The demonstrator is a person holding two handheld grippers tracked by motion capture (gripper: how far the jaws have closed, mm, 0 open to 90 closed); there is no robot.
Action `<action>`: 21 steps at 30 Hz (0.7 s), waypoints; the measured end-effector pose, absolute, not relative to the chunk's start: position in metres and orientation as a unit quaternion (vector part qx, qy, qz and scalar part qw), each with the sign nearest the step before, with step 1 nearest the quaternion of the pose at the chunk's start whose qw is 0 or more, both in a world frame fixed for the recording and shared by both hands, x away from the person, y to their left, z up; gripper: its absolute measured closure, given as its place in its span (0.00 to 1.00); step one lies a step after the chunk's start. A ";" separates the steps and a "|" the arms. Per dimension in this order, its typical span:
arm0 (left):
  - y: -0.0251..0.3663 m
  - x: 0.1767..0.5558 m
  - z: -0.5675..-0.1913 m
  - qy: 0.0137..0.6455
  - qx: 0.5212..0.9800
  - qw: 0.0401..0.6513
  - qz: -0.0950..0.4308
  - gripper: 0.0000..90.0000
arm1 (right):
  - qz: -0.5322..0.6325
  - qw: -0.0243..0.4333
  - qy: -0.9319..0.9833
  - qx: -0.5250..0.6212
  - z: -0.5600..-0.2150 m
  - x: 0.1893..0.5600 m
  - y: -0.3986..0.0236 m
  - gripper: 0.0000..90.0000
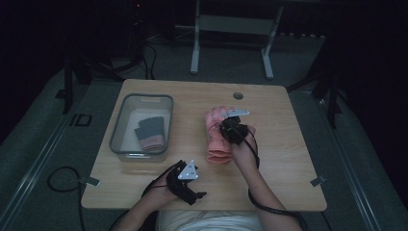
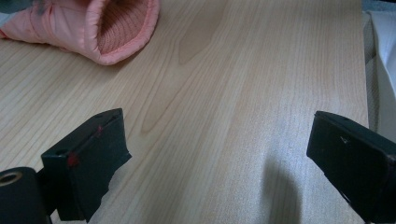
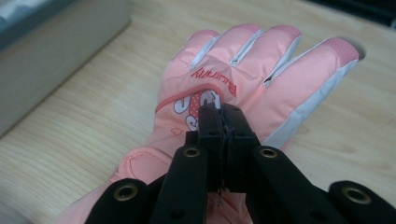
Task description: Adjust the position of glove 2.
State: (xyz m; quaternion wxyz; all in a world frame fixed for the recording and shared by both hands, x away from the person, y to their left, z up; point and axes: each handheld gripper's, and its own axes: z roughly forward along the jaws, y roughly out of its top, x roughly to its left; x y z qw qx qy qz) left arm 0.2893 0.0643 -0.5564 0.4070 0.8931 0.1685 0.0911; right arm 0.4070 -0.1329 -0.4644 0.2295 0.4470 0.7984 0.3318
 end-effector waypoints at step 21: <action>0.067 0.285 -0.528 0.211 0.856 0.439 0.174 0.05 | 0.360 0.212 0.798 0.435 -0.471 0.413 -0.137 0.78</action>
